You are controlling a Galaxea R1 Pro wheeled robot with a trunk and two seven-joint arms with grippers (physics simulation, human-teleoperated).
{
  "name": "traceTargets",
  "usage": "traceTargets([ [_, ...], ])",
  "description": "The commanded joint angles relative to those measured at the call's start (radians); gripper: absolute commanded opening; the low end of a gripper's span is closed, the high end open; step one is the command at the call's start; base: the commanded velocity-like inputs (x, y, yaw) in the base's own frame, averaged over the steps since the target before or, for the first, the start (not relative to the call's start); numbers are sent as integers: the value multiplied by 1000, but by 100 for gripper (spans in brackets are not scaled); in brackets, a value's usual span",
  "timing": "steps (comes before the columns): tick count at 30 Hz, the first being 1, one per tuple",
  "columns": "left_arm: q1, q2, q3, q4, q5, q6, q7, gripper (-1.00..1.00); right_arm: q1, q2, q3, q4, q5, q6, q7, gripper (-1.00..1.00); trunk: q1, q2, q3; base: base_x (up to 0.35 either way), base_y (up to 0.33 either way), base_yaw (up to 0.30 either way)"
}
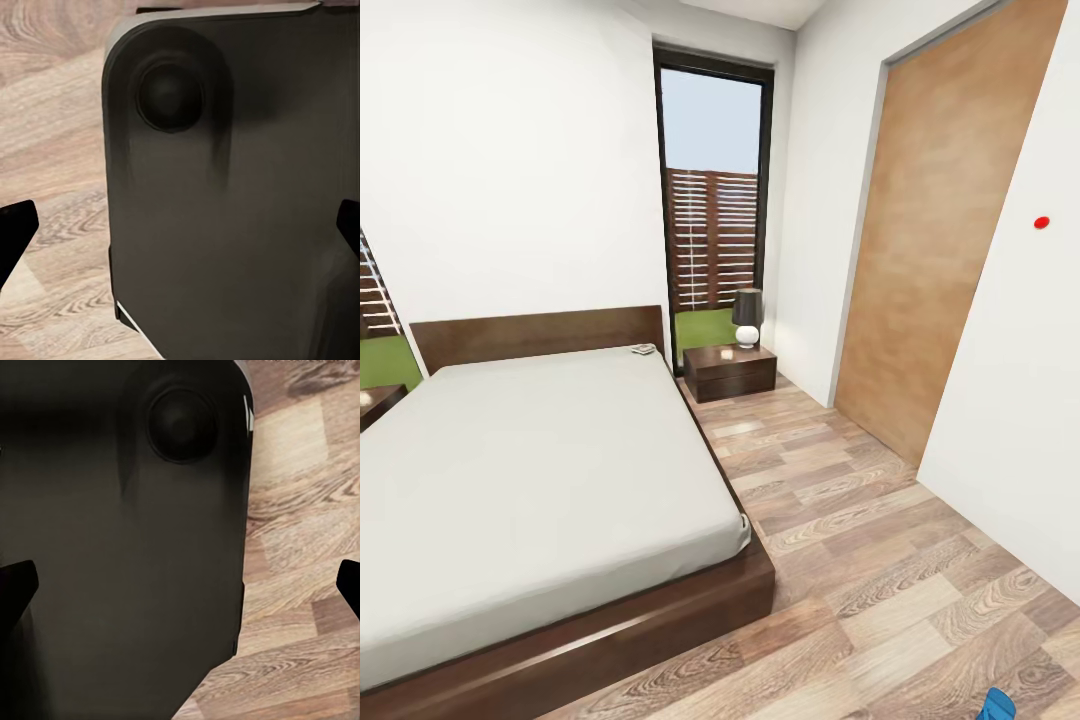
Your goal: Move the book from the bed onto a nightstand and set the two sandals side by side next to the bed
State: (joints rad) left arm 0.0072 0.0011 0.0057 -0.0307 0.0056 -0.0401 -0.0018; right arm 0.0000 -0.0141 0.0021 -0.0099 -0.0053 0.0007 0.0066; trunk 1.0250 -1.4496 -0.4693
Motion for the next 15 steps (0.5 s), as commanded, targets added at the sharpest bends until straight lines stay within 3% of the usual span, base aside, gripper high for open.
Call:
traceTargets([
  [1, 0, 0, 0, -1, 1, -5, 0, 100, 0, 0, 0, -1, 0, 0, 1, 100, 0, 0, -1, 0, 0, 0],
  [15, 0, 6, 0, -1, 0, -20, 2, 100, 0, -2, -7, -1, -2, 1, 10, 100, 0, 0, -1, 0, 0, 0],
])
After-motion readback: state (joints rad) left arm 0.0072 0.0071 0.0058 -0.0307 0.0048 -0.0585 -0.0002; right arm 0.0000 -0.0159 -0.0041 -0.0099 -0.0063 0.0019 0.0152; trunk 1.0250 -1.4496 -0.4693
